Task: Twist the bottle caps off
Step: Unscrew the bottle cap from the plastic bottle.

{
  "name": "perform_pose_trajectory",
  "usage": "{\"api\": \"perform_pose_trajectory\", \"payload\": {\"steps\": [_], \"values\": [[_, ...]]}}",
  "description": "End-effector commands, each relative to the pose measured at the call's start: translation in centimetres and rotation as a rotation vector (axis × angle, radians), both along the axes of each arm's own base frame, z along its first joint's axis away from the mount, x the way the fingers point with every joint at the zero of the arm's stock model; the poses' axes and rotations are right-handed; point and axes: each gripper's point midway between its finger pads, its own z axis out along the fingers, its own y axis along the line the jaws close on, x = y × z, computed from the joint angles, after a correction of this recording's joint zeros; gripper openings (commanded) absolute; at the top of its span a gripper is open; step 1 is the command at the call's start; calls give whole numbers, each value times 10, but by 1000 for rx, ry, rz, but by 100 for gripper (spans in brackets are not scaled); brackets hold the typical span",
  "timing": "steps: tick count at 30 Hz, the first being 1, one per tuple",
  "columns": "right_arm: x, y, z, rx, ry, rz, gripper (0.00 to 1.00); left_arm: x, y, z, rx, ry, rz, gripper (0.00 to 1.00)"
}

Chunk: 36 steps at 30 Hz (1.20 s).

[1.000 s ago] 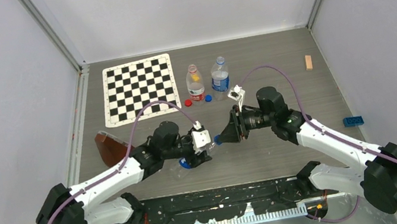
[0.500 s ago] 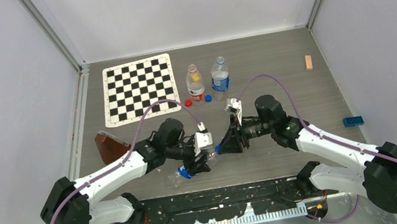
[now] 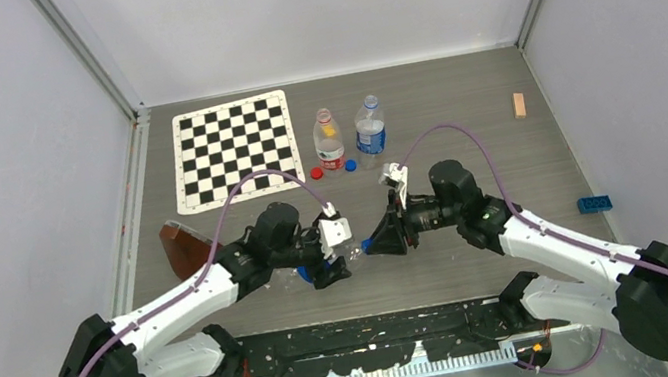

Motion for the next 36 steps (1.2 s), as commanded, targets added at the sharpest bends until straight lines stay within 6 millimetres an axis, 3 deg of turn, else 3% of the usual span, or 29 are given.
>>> {"api": "perform_pose_trajectory", "payload": {"steps": [1,8,11,17,21,26,33,35,36], "values": [[9,3,10,-5,-16,-28,1,23,2,15,-8,-99,78,68],[8,-1,6,-12,-32,-15,1,25,6,-4,73,-77,72,69],[8,-4,6,-17,-49,-21,1,22,3,-9,94,-44,45,58],[8,-6,10,4,-84,-29,1,20,-6,-10,107,11,10,20],[7,-7,9,12,-110,-19,1,16,-12,-3,73,22,-20,9],[-12,-7,5,57,-148,78,1,6,-19,10,4,41,-70,4],[-14,-12,-5,100,-294,87,2,-14,-24,22,-30,110,-168,1],[-9,-12,-4,100,-309,63,11,-14,-23,22,-24,113,-164,1],[-5,-12,-3,94,-298,32,23,-12,-23,21,-19,108,-152,1]]}}
